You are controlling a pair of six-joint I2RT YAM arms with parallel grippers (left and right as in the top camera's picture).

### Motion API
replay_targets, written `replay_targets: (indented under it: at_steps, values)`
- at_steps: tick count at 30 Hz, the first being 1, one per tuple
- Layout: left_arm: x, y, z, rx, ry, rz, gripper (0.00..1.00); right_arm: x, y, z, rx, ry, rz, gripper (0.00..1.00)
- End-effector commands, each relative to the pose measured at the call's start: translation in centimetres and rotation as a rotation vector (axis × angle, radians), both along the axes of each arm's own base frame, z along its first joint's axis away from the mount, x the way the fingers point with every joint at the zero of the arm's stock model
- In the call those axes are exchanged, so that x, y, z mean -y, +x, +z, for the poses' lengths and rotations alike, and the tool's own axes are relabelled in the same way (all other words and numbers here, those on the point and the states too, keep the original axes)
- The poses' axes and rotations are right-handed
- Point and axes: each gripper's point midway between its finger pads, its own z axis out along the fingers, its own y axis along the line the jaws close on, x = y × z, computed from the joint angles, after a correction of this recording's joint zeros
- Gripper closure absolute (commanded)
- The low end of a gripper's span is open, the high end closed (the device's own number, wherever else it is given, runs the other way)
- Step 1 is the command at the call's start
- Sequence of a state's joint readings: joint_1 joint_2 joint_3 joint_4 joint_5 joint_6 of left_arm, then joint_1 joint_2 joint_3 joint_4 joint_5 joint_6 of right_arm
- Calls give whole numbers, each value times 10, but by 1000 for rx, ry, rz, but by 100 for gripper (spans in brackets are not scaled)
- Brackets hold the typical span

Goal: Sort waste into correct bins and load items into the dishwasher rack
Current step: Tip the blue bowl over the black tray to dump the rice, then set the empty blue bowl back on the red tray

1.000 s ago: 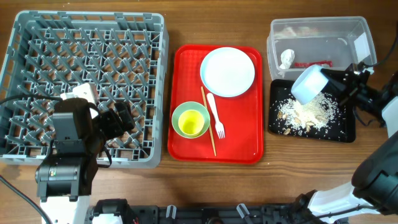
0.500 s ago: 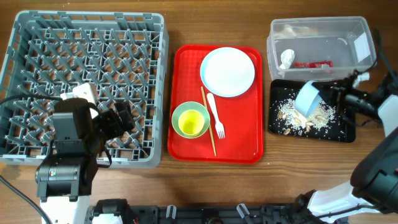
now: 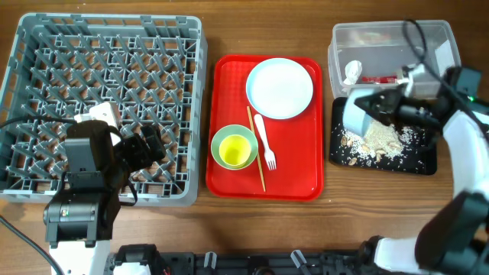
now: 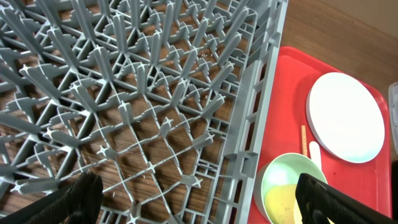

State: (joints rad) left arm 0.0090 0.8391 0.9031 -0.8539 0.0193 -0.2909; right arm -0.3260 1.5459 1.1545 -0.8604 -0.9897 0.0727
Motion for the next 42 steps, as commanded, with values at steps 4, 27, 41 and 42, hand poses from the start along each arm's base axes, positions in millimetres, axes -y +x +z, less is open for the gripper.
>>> replay_targets:
  at_steps: [4, 27, 41, 42]
  values:
    - [-4, 2, 7, 18, 4, 19, 0, -12, 4, 23, 41, -271, -68, 96]
    - [-4, 1, 7, 14, 3, 19, 0, 64, 13, 63, -151, 691, -210, 96]
    - [-4, 1, 7, 14, 3, 18, 0, -55, 29, 19, 27, -201, 74, 96]
    - [-4, 1, 7, 15, 3, 18, 0, -67, 35, 25, 66, -275, 94, 96]
